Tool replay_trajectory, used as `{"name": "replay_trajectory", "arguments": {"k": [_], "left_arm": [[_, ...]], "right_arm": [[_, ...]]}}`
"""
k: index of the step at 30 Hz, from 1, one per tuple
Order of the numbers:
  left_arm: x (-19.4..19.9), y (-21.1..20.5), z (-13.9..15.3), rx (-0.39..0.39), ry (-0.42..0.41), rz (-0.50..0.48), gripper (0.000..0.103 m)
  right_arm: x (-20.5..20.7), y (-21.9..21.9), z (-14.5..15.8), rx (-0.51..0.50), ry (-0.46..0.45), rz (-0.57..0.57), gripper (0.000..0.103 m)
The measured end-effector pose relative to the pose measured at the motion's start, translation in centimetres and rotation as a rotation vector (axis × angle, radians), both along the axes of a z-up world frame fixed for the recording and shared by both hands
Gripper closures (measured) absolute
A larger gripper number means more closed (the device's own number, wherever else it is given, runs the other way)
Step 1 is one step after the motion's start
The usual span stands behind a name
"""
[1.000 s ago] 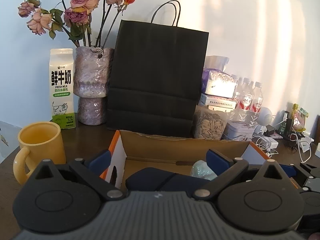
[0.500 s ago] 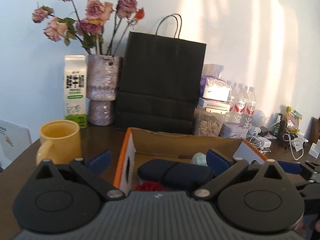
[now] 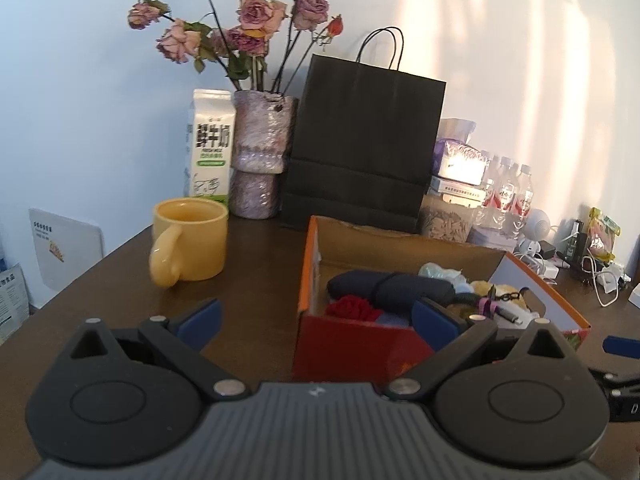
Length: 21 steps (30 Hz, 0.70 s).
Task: Organize objects
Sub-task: 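Move both tools out of the box back toward the table items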
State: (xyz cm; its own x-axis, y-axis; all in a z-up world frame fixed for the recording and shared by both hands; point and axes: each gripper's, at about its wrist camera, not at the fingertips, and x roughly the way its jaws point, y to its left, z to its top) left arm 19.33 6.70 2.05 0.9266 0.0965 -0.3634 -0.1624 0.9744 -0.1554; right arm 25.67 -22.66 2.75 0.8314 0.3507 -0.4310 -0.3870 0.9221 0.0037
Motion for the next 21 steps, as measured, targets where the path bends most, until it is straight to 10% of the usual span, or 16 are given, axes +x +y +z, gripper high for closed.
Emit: {"name": "replay_trajectory", "arguments": {"k": [21], "left_arm": [[-6.4,2.4,-2.8,-0.003,0.145,0.041,0.0]], "right_arm": [[-3.1,-1.5,-3.1,-0.078,0.121,0.035,0.0]]}}
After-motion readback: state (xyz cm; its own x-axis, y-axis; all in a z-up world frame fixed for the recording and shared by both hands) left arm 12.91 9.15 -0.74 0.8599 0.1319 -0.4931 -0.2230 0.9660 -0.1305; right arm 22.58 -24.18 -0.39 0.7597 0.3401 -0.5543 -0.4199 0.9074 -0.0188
